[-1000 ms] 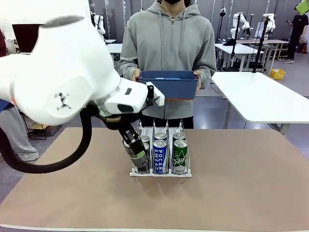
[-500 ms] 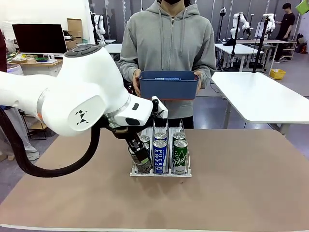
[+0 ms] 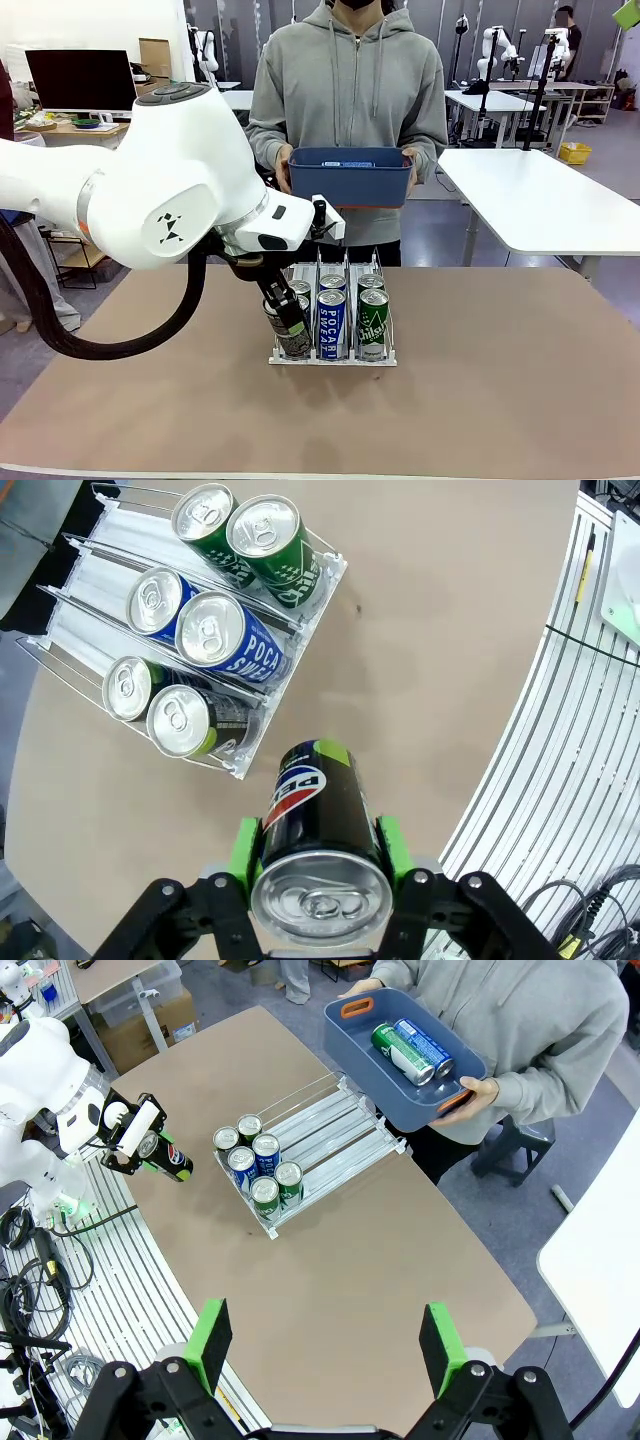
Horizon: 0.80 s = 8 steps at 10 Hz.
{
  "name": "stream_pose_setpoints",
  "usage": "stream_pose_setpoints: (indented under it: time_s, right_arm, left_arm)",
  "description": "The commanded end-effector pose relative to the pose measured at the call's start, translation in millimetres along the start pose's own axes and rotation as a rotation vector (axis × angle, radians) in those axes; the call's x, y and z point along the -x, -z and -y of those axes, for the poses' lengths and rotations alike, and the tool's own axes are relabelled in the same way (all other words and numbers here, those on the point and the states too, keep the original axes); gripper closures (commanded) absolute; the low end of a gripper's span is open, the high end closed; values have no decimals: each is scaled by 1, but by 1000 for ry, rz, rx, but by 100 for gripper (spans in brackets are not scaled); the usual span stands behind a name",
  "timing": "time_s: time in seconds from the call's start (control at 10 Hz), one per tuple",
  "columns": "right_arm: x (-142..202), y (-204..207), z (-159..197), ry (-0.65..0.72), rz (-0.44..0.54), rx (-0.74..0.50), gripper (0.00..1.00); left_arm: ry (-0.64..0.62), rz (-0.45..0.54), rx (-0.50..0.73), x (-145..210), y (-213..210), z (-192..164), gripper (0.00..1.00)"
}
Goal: Fill the beverage cans into the dispenser.
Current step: Place the picked Pepsi coke in the line of the Automatic Can Dispenser with the same cans.
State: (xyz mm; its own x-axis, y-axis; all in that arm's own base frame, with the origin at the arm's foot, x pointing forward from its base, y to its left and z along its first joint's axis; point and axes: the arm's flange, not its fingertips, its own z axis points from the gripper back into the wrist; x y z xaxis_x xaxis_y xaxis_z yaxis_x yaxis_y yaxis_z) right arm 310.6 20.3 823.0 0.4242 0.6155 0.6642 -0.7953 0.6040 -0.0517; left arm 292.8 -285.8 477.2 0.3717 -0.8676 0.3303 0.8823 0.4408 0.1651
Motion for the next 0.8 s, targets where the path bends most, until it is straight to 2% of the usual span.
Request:
stream_pose_setpoints:
  time_s: [0.0,0.1,0.2,0.7]
  right_arm:
    - [3,3,-3,0,21,-13,0]
    - [3,3,-3,0,21,-13,0]
    - [3,3,-3,0,21,-13,0]
    - [3,3,-3,0,21,-13,0]
  left_arm:
    - [-1,-2,2,-1,-1,-1,42]
    - [87,-1,30,3,4,-7,42]
    - [114,4,37,2,10,-11,42]
    - [177,31,38,3,34,-29,42]
